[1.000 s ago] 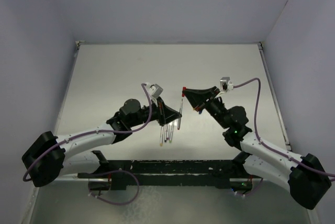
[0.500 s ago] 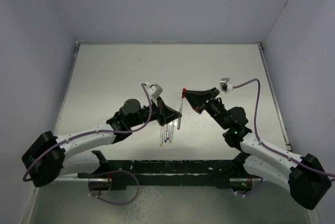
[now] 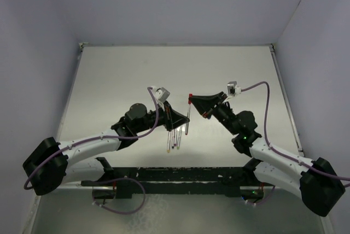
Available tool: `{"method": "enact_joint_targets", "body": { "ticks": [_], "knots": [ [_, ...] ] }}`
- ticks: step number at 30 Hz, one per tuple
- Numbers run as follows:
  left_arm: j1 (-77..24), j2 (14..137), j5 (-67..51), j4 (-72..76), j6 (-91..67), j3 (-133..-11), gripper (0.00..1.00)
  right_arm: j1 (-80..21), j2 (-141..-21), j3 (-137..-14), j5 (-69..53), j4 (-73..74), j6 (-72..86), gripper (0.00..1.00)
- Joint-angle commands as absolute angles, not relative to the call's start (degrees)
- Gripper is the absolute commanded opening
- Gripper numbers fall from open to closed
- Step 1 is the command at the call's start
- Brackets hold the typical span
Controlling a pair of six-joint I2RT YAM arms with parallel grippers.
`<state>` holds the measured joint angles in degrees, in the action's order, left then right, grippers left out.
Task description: Insert the pens into the pen caps
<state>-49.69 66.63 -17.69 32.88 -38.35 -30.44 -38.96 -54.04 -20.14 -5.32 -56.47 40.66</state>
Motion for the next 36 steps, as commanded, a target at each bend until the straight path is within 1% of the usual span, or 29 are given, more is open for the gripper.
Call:
{"method": "enact_joint_targets", "body": {
  "ticks": [1,9,19,24,28,36],
  "knots": [
    [-50.1,65.0,-17.0,34.7,-37.5,-32.8,0.0,-39.2,-54.3,-20.3,-7.2,-59.3,41.8,0.0],
    [-50.1,64.9,-16.1,35.5,-37.5,-32.4,0.0,-39.4,-56.1,-19.7,-11.5,-58.8,43.9,0.0],
    [-50.1,61.7,-13.5,35.3,-36.8,-31.3,0.0,-39.6,-53.5,-19.0,-11.0,-53.6,43.3,0.0],
    [-50.1,62.7,-14.0,38.5,-37.4,-31.8,0.0,-39.7,-54.7,-19.8,-12.1,-51.4,43.1,0.0],
    [-50.1,62.9,-13.2,39.2,-36.5,-33.1,0.0,-40.1,-55.6,-20.9,-12.8,-47.9,42.4,0.0],
    [-50.0,59.6,-7.5,36.2,-32.1,-35.6,0.0,-42.1,-54.3,-22.7,-9.4,-36.8,38.8,0.0]
  ]
}}
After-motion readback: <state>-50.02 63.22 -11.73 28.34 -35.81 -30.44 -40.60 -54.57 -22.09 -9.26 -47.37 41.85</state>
